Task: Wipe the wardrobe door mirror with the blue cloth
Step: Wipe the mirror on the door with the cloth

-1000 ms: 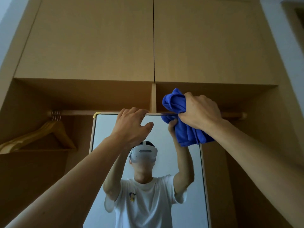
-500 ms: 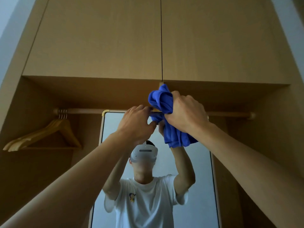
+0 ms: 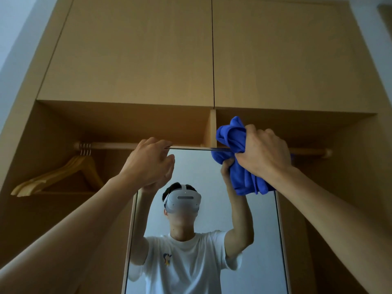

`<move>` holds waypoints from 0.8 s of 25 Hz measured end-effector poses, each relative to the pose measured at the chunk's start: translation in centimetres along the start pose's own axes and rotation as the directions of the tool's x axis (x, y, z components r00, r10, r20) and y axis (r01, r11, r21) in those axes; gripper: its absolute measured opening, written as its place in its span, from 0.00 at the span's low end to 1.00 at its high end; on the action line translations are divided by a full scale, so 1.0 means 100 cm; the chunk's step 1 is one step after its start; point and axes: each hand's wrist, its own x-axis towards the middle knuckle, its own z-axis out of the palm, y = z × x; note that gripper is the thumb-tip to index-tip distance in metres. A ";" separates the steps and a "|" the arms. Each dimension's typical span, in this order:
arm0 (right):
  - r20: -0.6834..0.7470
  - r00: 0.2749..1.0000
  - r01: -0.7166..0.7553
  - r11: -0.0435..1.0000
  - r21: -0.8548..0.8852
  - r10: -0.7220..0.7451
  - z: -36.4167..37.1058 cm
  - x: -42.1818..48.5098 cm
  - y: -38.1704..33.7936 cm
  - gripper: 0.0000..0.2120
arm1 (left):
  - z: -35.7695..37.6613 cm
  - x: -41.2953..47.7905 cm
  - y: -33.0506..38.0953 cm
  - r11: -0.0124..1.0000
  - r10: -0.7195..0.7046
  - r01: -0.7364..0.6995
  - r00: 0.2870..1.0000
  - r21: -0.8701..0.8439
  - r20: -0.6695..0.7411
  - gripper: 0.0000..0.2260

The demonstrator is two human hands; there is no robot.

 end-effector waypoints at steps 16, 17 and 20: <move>0.026 0.991 0.122 0.957 0.264 -0.133 0.015 0.022 -0.137 0.21 | 0.001 -0.017 -0.025 0.971 -0.048 0.062 0.997 -0.230 0.066 0.28; 0.034 0.992 0.107 0.958 0.265 -0.121 0.013 0.021 -0.130 0.20 | 0.002 -0.018 -0.027 0.969 -0.056 0.071 0.996 -0.235 0.070 0.29; 0.033 0.998 0.052 0.976 0.211 -0.060 0.009 0.014 -0.103 0.18 | 0.002 -0.022 -0.033 0.964 -0.049 0.061 0.997 -0.258 0.052 0.29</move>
